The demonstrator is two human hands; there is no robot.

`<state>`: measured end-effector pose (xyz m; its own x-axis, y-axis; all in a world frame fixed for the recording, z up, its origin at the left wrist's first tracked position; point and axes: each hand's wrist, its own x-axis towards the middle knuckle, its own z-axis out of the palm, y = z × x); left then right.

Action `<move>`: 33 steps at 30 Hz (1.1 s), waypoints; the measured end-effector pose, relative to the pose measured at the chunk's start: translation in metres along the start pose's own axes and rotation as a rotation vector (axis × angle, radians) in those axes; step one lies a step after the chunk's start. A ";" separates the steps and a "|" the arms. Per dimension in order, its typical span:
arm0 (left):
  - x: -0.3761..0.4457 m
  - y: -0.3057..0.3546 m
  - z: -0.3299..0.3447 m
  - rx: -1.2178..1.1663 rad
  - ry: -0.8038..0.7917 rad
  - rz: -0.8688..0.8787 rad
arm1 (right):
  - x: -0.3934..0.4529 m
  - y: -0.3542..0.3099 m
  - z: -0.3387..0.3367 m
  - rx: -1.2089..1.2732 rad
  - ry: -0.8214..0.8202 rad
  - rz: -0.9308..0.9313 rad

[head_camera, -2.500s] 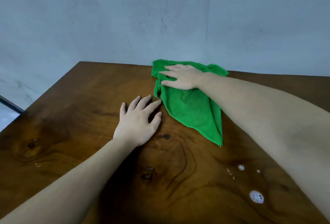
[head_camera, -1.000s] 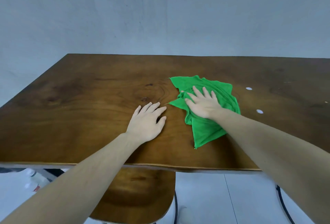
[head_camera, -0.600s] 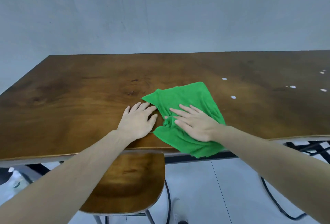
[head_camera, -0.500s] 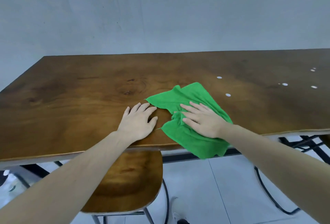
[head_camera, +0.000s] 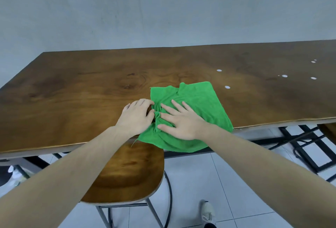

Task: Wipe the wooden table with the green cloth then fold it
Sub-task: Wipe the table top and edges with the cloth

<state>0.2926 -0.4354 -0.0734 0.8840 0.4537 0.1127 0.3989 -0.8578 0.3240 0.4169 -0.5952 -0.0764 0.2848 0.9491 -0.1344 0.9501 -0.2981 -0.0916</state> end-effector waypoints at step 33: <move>0.227 0.082 0.059 0.085 0.015 -0.220 | 0.163 0.297 -0.044 -0.024 -0.001 -0.020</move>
<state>0.5401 -0.4172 -0.0769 0.7698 0.6352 0.0625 0.6014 -0.7547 0.2621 0.7510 -0.5247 -0.0824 0.2660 0.9546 -0.1340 0.9582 -0.2770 -0.0710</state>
